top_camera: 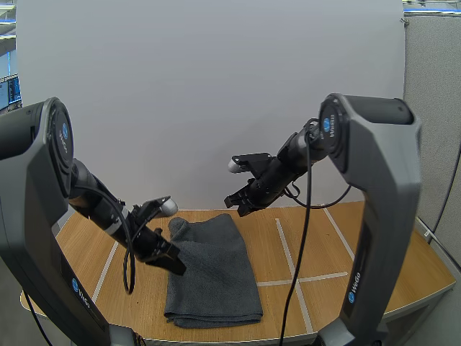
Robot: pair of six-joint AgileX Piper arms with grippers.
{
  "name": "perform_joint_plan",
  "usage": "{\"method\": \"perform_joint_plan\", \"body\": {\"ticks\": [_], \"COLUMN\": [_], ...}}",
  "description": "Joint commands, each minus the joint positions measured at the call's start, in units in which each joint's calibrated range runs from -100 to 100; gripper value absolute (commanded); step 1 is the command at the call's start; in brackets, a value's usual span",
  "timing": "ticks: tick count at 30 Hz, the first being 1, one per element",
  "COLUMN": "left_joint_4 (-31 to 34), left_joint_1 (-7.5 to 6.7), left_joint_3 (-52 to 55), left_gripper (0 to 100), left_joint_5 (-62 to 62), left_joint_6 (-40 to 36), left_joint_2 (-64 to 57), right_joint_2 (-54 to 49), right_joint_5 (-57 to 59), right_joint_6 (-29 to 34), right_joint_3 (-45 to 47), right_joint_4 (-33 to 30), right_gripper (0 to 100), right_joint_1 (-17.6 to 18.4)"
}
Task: Fold the towel
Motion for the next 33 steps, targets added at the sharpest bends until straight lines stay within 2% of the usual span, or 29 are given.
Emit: {"method": "perform_joint_plan", "body": {"ticks": [1,3,5,6,9,14,25,33], "left_joint_4": [-0.5,-0.4,-0.3,-0.3,-0.3,-0.5,-0.5,0.0], "left_joint_1": [0.04,0.04,0.04,0.04,0.04,0.04,-0.12,-0.12], "left_joint_3": [5.9,6.6,7.1,7.1,7.4,9.0,9.1,10.5], "left_gripper": [0,0,0,0,0,0,0,0], "left_joint_5": [-7.7,-10.8,-14.1,-15.0,-17.0,-22.5,-23.8,-27.4], "left_joint_6": [2.4,2.4,2.7,2.7,2.8,3.6,3.8,4.7], "left_joint_2": [-1.1,-1.1,-1.1,-1.1,-0.9,-0.9,-0.7,3.8], "right_joint_2": [7.6,8.9,10.5,11.2,13.3,17.1,19.6,21.5], "right_joint_5": [5.1,4.9,4.3,4.2,4.2,4.2,2.3,2.3], "right_joint_6": [-0.9,-0.9,-1.3,-1.4,-1.4,-1.3,-2.4,-2.4], "right_joint_3": [-7.4,-8.7,-10.5,-11.4,-14.0,-17.1,-18.1,-18.1], "right_joint_4": [2.7,2.9,3.8,4.1,4.6,5.2,5.9,5.2], "right_gripper": [4,18,46,54,66,70,70,69], "right_joint_1": [-0.2,-0.2,-0.2,-0.2,-0.2,-0.2,1.8,2.3]}}
